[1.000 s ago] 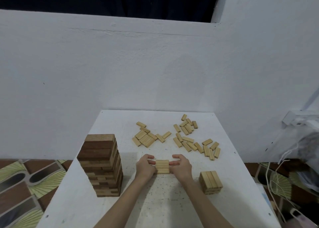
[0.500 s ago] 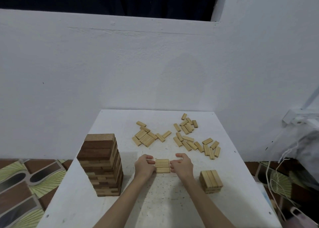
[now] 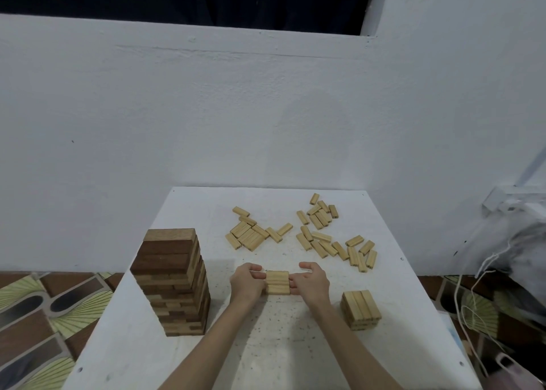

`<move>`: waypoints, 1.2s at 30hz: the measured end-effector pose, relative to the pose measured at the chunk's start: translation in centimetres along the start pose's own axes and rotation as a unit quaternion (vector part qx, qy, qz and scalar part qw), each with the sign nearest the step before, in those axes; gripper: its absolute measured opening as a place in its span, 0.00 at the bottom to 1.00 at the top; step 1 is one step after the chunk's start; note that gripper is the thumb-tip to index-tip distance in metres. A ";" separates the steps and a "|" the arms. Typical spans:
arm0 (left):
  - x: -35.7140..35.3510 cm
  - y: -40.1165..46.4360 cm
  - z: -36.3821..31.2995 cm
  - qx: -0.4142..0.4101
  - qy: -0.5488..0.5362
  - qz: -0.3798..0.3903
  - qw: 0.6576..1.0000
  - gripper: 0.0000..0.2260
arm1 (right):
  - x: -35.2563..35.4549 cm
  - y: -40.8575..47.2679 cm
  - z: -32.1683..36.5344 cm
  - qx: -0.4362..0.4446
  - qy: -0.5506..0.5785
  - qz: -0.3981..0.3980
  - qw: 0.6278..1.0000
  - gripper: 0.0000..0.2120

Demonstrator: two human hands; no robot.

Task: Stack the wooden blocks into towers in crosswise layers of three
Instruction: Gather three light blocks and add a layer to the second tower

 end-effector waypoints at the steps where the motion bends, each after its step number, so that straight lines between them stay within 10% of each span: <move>1: 0.1 0.0 -0.1 -0.001 0.000 -0.001 1.000 0.12 | 0.0 0.0 0.0 -0.001 0.003 0.000 1.000 0.18; 36: -8.3 -9.5 -8.5 -0.022 -0.166 0.071 0.983 0.13 | 14.7 -4.6 3.4 0.054 0.032 -0.098 0.993 0.11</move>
Point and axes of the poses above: each hand's wrist, its own y-axis towards the middle knuckle, its own x-axis out of the back of the hand, z = x × y, the point moved 2 cm from there along y, towards the middle knuckle, and after that the axes turned 3 degrees about y, right-handed, at the moved point
